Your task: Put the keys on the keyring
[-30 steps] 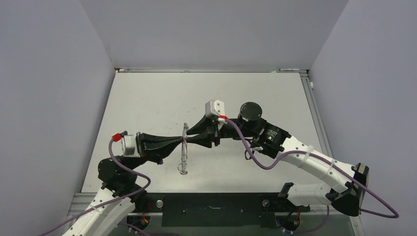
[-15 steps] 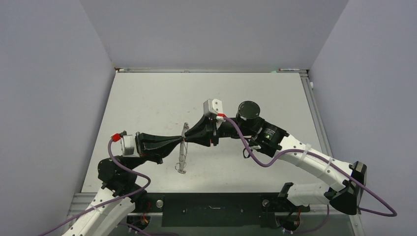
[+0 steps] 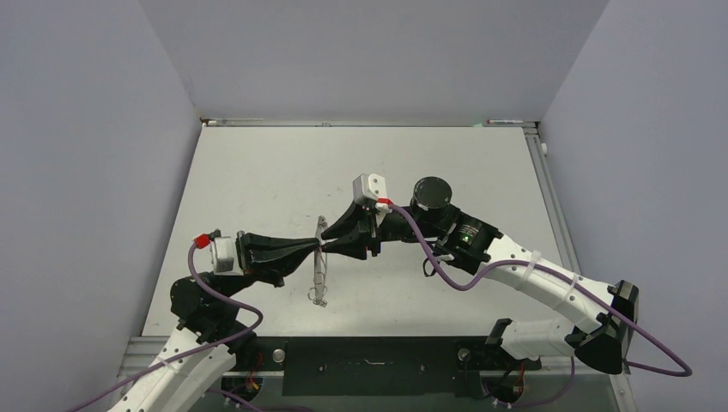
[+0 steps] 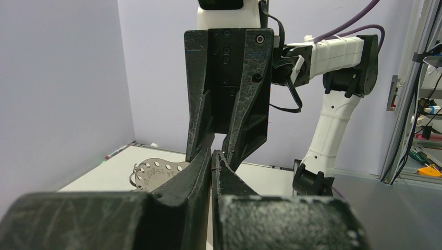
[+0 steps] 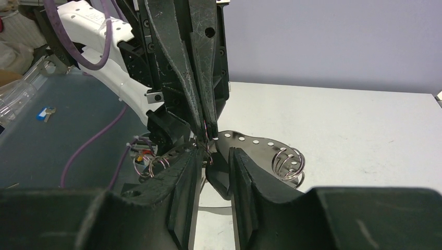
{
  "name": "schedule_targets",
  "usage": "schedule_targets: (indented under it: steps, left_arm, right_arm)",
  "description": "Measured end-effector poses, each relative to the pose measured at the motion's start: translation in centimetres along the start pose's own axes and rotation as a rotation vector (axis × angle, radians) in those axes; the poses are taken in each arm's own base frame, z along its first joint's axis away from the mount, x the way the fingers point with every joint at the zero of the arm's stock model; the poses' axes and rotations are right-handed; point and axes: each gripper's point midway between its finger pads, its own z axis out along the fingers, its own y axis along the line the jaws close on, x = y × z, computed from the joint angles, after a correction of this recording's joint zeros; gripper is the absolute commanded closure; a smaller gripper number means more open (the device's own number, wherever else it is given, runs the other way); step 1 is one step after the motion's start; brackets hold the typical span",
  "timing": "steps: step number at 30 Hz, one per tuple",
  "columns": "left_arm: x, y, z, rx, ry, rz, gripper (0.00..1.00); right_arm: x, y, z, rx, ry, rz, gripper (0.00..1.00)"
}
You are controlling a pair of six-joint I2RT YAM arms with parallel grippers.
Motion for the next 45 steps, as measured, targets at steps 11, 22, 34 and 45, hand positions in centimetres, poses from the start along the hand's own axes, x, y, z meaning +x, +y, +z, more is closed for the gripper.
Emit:
schedule_targets:
  steps: [11, 22, 34, 45]
  left_arm:
    - [0.0, 0.0, 0.0, 0.002, 0.001, 0.0, 1.0]
    - [0.0, -0.1, 0.0, 0.005, -0.001, 0.001, 1.0]
    - [-0.4, -0.3, 0.0, 0.01, -0.013, 0.01, 1.0]
    - [-0.6, -0.4, 0.0, 0.012, -0.019, 0.015, 1.0]
  right_arm:
    - [0.3, 0.3, 0.3, -0.026, 0.002, 0.014, 0.73]
    - [0.1, 0.8, 0.4, -0.052, -0.003, 0.015, 0.72]
    - [-0.3, 1.2, 0.5, -0.072, -0.02, 0.032, 0.72]
    - [-0.4, 1.4, 1.0, -0.089, -0.03, 0.046, 0.8]
